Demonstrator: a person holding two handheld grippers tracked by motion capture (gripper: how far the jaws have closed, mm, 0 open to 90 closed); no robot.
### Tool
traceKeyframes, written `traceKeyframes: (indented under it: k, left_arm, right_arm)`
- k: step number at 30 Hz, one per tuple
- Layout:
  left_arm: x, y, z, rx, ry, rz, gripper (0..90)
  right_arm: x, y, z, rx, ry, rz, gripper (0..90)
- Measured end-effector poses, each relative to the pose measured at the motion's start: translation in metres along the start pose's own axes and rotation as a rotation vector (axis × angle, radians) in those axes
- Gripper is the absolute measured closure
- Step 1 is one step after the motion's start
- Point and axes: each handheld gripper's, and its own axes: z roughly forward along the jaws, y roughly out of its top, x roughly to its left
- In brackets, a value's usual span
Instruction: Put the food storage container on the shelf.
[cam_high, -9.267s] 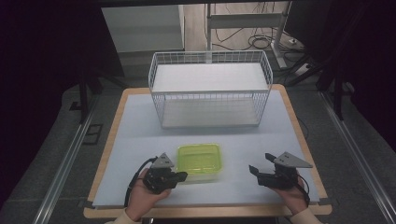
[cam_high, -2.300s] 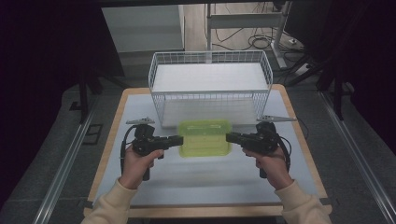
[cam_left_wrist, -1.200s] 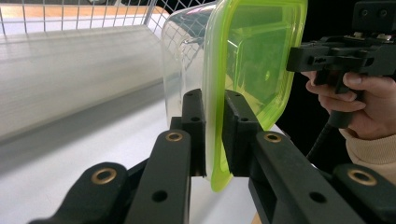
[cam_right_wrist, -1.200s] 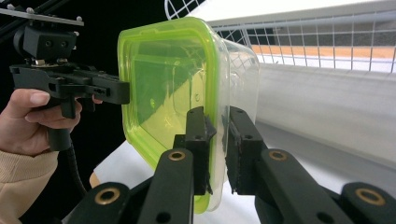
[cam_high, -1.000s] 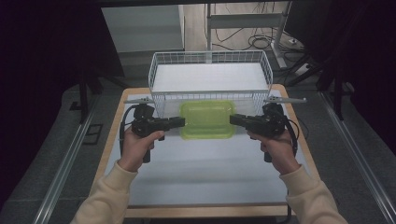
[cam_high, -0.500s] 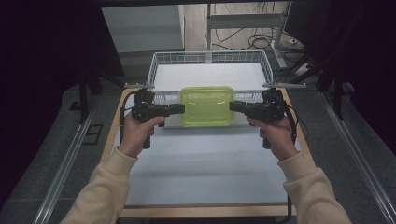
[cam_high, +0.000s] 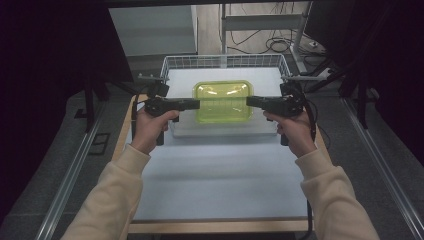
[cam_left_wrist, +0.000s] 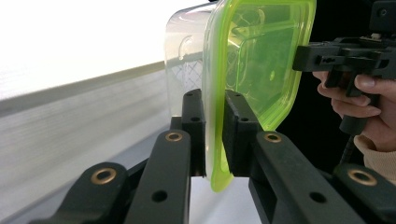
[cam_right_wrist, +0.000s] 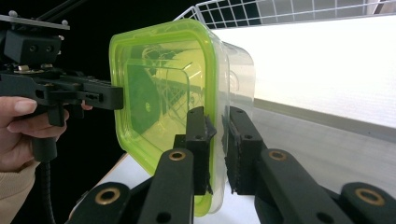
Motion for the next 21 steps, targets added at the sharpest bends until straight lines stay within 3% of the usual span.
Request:
traceKeyframes:
  k: [4,7,21]
  left_arm:
    - [0.001,0.007,0.004,0.004,0.013,-0.004,80.7]
    - [0.003,0.016,0.007,0.020,0.034,0.017,80.6]
    - [0.012,0.037,0.016,0.042,0.038,0.003,80.4]
  right_arm:
    - [-0.008,0.003,0.004,-0.004,0.007,0.020,80.0]
    - [-0.013,0.008,0.008,-0.011,0.001,0.028,80.0]
    - [-0.021,0.026,0.013,-0.007,-0.023,0.036,79.9]
